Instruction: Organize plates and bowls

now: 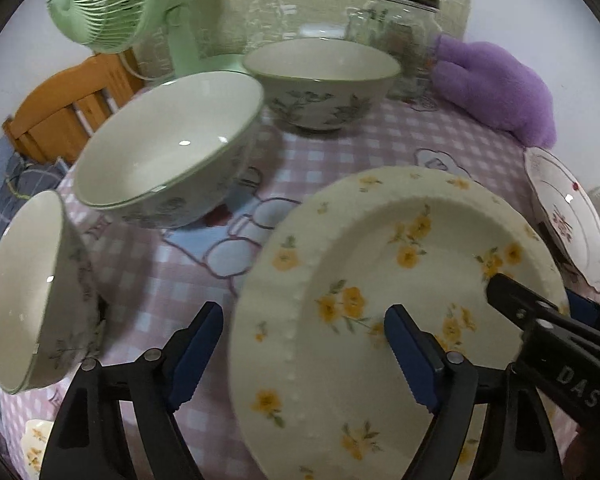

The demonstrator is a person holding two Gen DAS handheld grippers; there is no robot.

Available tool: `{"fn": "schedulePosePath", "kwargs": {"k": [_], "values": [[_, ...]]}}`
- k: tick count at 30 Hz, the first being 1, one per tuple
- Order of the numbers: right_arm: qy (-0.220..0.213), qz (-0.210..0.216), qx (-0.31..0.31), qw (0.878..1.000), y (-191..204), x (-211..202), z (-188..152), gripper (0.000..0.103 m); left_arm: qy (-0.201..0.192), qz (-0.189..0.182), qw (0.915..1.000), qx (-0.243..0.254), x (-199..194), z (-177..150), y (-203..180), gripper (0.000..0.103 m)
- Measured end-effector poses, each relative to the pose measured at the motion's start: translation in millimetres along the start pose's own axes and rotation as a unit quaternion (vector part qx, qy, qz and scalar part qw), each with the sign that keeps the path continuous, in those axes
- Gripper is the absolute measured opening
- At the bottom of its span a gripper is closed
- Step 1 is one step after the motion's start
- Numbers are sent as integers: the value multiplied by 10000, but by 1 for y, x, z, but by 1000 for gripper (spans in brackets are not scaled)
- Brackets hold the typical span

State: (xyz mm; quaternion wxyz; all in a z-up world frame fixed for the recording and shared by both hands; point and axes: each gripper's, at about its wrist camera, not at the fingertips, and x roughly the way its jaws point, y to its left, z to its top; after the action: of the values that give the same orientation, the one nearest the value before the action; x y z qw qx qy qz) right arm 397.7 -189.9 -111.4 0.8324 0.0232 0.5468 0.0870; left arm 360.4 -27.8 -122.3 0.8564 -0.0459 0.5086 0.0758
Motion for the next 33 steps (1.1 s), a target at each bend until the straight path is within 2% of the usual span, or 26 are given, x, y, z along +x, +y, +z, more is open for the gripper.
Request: {"fn": "schedulePosePath", "kwargs": {"k": [2, 11, 19, 25, 33], "values": [[21, -38, -24, 10000, 1, 0, 0, 70, 47, -137, 9999, 65, 0, -1, -5, 85], [115, -133, 42, 9998, -1, -5, -5, 68, 69, -74, 9998, 185, -8, -9, -14, 83], [262, -192, 186, 9993, -15, -24, -35, 68, 298, -220, 9986, 373, -24, -37, -28, 83], [413, -198, 285, 9985, -25, -40, -59, 68, 389, -252, 9984, 322, -37, -58, -34, 79], [332, -131, 272, 9990, -29, -41, -67, 68, 346, -235, 9983, 394, -37, -60, -39, 80]]}}
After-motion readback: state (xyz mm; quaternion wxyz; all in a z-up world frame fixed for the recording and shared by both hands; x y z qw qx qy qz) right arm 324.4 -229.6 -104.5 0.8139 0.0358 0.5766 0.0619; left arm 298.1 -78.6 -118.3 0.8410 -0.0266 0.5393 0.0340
